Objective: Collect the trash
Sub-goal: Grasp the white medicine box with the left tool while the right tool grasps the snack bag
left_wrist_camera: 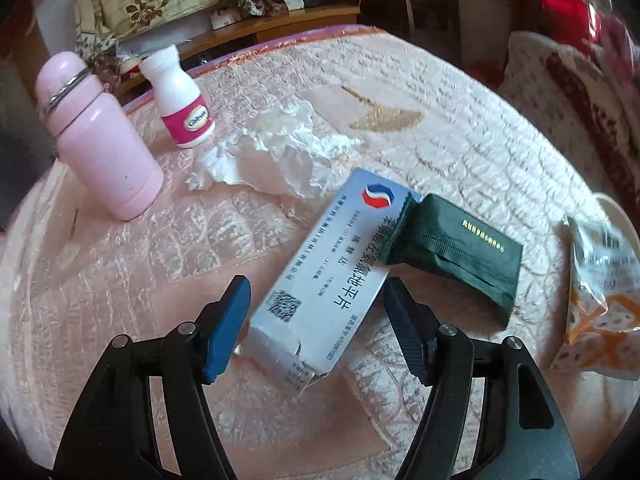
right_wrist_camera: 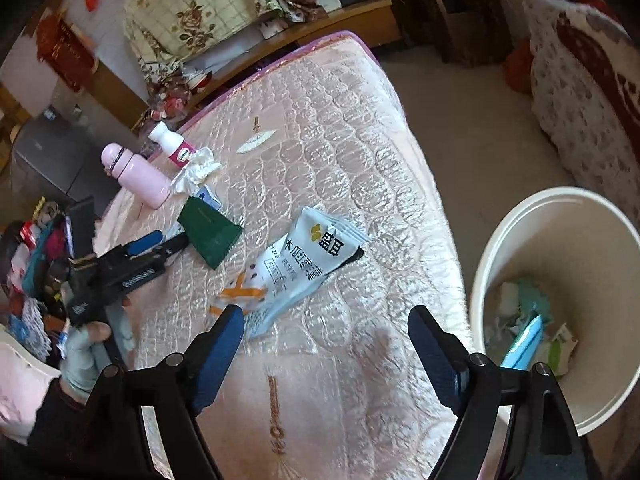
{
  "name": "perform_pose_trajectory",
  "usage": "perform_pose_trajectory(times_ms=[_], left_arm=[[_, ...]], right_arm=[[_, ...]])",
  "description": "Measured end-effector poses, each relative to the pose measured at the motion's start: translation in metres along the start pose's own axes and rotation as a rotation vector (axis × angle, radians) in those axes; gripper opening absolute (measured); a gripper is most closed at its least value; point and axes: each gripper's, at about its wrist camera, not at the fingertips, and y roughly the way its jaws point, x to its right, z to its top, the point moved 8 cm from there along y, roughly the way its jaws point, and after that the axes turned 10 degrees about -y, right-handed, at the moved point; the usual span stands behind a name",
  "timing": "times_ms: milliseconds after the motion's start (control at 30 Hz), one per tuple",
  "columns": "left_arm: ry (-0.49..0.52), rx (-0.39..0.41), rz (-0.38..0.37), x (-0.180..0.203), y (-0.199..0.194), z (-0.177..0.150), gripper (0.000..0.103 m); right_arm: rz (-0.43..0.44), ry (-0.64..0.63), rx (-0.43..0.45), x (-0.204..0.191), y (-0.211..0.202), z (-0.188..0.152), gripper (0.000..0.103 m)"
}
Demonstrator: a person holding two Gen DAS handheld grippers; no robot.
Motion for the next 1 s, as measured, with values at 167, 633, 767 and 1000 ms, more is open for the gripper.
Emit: perform_pose_trajectory(times_ms=[167, 633, 767, 1000], left_arm=[[-0.058, -0.025, -0.028, -0.008, -0.011, -0.012, 0.054], [-0.248, -0.055, -0.062, -0.042, -0.084, -0.096, 0.047], [-0.259, -0.017, -0.035, -0.054, -0.097, -0.102, 0.046], [-0.289, 0.001, -0.047, -0.063, -0.103, -0.105, 0.046]], right_arm=[[0.010, 0.017, -0.010, -0.001, 0.013, 0.012, 0.082], [-0.059, -0.068, 0.030, -0.028, 0.021, 0.055, 0.082], [-0.076, -0.138, 0.036, -0.053, 0.018, 0.059, 0.085], [-0.251, -0.234, -0.103, -0.073, 0.066, 0.060, 0.091]])
